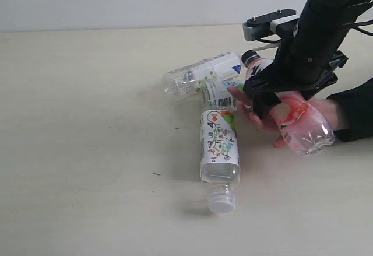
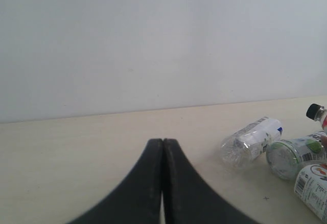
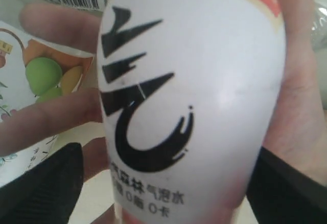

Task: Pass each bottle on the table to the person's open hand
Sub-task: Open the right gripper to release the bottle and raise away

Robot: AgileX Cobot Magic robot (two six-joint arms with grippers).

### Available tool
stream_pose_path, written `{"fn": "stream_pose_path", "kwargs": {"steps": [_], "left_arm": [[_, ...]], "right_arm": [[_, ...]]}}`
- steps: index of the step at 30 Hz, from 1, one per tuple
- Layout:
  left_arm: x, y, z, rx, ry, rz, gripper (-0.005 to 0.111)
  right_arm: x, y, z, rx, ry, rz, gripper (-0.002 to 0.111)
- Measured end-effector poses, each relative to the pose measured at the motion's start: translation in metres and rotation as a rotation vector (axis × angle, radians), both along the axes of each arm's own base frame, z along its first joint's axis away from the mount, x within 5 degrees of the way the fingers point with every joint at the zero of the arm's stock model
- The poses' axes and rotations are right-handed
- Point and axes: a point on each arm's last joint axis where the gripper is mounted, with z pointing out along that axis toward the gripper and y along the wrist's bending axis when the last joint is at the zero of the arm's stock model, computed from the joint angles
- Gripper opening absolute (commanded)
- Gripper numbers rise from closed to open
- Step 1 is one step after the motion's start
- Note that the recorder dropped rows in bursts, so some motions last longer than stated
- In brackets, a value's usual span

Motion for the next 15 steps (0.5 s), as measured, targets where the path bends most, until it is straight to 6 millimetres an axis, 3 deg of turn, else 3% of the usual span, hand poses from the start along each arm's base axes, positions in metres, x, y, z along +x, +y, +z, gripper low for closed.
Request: {"fn": "stream_pose_path", "kwargs": {"steps": [7, 15], "left_arm": [[0.0, 0.0, 0.0, 0.0, 0.0, 0.0, 0.0], [0.0, 0.0, 0.0, 0.0, 0.0, 0.0, 0.0]], "right_arm": [[0.0, 0.0, 0.0, 0.005, -0.002, -0.002, 0.086], [-0.003, -0.001, 0.017, 0.026, -0.053, -0.002, 0.086]]}}
